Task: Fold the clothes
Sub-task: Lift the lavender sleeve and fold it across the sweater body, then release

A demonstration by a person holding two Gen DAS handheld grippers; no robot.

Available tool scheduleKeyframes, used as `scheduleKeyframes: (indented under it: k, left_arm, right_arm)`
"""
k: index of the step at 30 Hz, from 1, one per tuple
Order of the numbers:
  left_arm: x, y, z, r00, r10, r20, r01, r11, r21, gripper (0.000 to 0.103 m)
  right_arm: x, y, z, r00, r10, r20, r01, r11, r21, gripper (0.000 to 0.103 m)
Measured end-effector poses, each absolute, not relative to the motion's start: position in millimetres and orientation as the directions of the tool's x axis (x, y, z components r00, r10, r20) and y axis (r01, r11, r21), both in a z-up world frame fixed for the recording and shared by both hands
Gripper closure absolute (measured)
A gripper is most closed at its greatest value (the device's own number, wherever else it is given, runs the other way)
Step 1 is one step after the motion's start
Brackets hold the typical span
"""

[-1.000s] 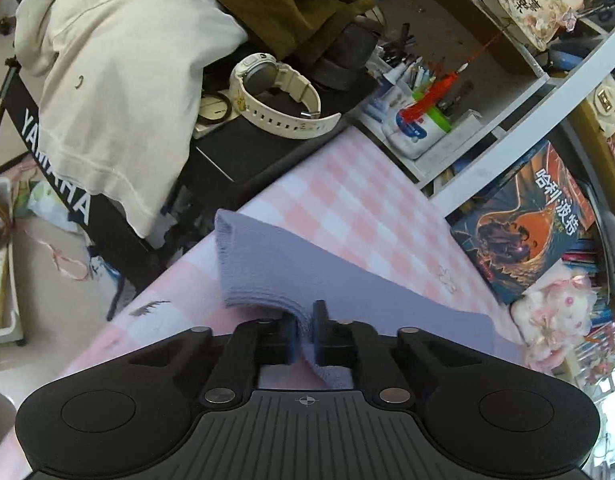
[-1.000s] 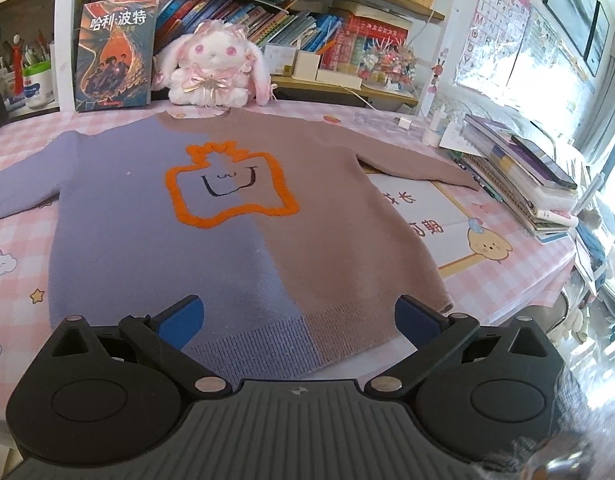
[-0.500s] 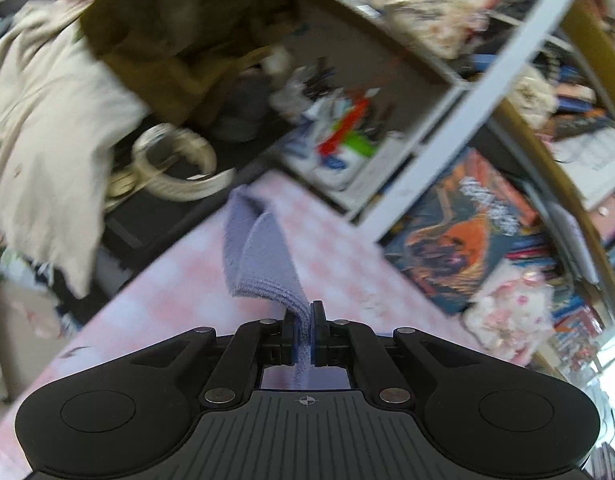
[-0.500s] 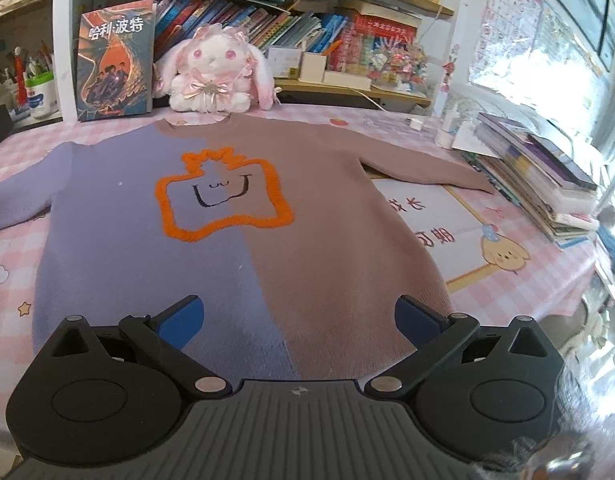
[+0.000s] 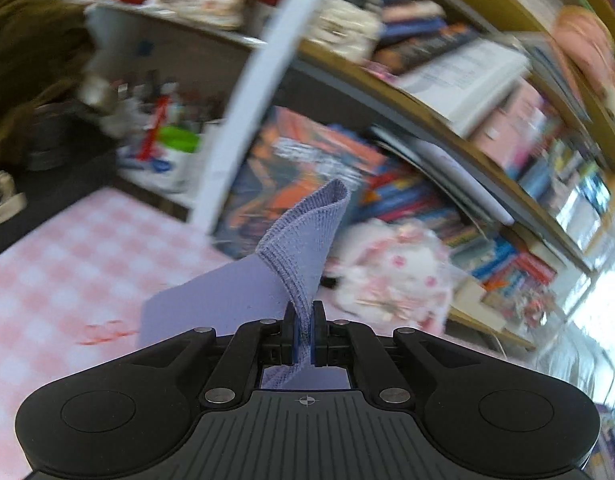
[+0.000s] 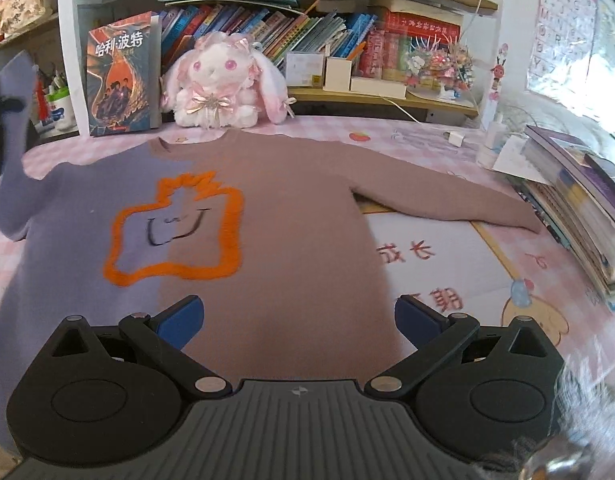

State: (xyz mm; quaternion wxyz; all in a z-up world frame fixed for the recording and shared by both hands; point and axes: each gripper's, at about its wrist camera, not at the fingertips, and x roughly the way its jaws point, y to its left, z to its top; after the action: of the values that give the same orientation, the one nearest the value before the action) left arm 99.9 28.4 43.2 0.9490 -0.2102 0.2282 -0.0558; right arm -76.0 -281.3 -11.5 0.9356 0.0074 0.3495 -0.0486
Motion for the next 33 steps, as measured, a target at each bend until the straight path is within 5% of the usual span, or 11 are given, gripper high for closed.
scheduleKeyframes:
  k: [12, 24, 26, 29, 33]
  left_arm:
    - [139, -131, 26, 0.851, -0.213, -0.480, 0.075, 0.954, -0.290, 0.100]
    - [156, -185, -5, 0.817, -0.169, -0.551, 0.052, 0.974, -0.222, 0.098]
    - [159, -192, -9, 0.788, -0.206, -0.581, 0.083, 0.969, -0.233, 0.084]
    - [158, -201, -14, 0.737, -0.273, -0.619, 0.148, 0.958, -0.246, 0.022]
    - [133, -190, -9, 0.768, -0.266, -0.583, 0.182, 0.963, -0.200, 0.021]
  right_arm:
    - [-80, -349, -27, 0.718, 0.032, -0.695, -0.002, 0.999, 0.043, 0.000]
    - [-83, -392, -34, 0.704, 0.015, -0.710, 0.040, 0.997, 0.060, 0.000]
    - [-83, -395, -35, 0.702, 0.016, -0.712, 0.041, 0.997, 0.063, 0.000]
    - [-81, -396, -35, 0.701, 0.022, -0.712, 0.035, 0.997, 0.066, 0.000]
    - [-77, -394, -36, 0.701, 0.048, -0.712, 0.010, 0.997, 0.077, 0.000]
